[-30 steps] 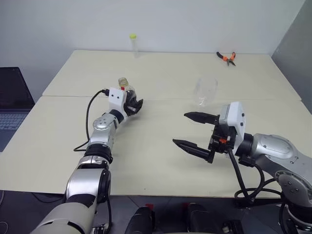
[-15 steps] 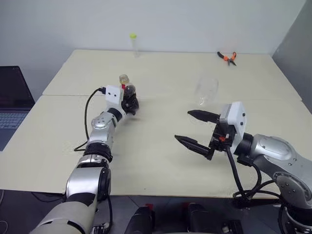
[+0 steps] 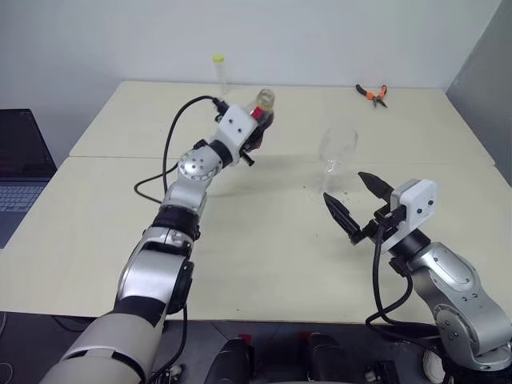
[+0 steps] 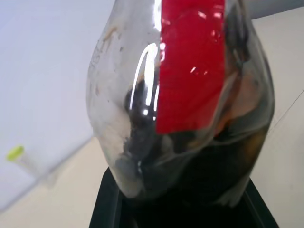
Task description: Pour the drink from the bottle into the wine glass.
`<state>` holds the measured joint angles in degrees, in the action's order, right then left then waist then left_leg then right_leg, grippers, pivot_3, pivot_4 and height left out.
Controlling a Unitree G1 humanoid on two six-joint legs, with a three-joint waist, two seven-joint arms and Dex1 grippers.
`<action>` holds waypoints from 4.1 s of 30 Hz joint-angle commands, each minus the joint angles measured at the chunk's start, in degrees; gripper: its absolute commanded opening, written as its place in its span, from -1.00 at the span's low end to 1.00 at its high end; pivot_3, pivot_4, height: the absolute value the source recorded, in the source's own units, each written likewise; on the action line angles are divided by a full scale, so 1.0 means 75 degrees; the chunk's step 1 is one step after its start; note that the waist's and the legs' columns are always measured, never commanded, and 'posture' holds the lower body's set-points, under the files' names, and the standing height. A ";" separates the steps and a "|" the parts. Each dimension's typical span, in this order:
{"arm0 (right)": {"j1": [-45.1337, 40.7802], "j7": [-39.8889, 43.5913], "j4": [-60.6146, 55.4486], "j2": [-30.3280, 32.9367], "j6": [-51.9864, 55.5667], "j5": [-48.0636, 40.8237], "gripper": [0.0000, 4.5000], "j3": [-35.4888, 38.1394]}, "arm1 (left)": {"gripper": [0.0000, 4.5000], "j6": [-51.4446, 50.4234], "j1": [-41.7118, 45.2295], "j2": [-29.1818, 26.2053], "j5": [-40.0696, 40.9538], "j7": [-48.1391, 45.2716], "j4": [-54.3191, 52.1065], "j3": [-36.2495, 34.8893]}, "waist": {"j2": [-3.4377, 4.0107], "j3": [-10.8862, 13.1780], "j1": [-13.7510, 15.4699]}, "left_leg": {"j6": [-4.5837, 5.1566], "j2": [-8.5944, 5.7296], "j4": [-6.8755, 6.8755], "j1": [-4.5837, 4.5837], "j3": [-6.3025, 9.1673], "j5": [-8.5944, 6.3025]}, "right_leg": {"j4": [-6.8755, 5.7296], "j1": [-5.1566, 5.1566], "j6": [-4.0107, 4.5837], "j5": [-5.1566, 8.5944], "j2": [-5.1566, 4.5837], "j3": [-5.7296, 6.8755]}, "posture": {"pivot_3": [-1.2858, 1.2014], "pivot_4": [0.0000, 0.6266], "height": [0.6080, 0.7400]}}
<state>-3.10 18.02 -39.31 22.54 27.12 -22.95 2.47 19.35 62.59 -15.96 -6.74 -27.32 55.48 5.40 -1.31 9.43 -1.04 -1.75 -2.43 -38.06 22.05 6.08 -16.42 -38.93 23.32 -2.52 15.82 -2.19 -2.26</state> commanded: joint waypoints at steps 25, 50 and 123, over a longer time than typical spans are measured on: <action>-0.1611 -0.1094 0.0762 -0.0889 0.0358 0.1247 1.00 -0.0393 | -0.65 0.1860 0.2539 0.0379 -0.3292 0.3068 0.2301 0.2250 | -0.0006 0.0005 -0.0096 | -0.0001 -0.0005 0.0006 0.0003 -0.0007 0.0001 | -0.0005 0.0012 -0.0005 0.0003 0.0000 -0.0012 | 0.03 -0.52 1.00; -0.1514 -0.1017 0.1310 -0.0990 0.0904 0.1553 1.00 -0.0623 | -0.66 0.1033 0.1956 0.0527 -0.1197 0.0898 0.2257 0.0388 | -0.0005 0.0004 -0.0128 | -0.0003 -0.0001 0.0002 0.0012 -0.0011 0.0002 | -0.0016 0.0028 -0.0004 0.0002 0.0002 -0.0013 | 0.03 -0.52 1.00; -0.1996 -0.1133 -0.0201 -0.1242 0.1972 0.2062 1.00 -0.0419 | -0.66 0.1684 0.3133 0.0033 -0.4980 0.4345 0.2556 0.3554 | -0.0004 0.0004 -0.0109 | -0.0004 -0.0010 -0.0007 0.0045 -0.0012 0.0003 | -0.0024 0.0055 -0.0003 0.0002 -0.0001 -0.0013 | 0.03 -0.52 1.00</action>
<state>-17.36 9.00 -37.94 13.12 42.21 -6.61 -1.32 31.74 83.17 -14.93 -43.98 3.78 75.19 32.21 -1.34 9.46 -1.86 -1.78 -2.51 -38.12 22.44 5.98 -16.40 -39.15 23.79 -2.54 15.83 -2.20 -2.36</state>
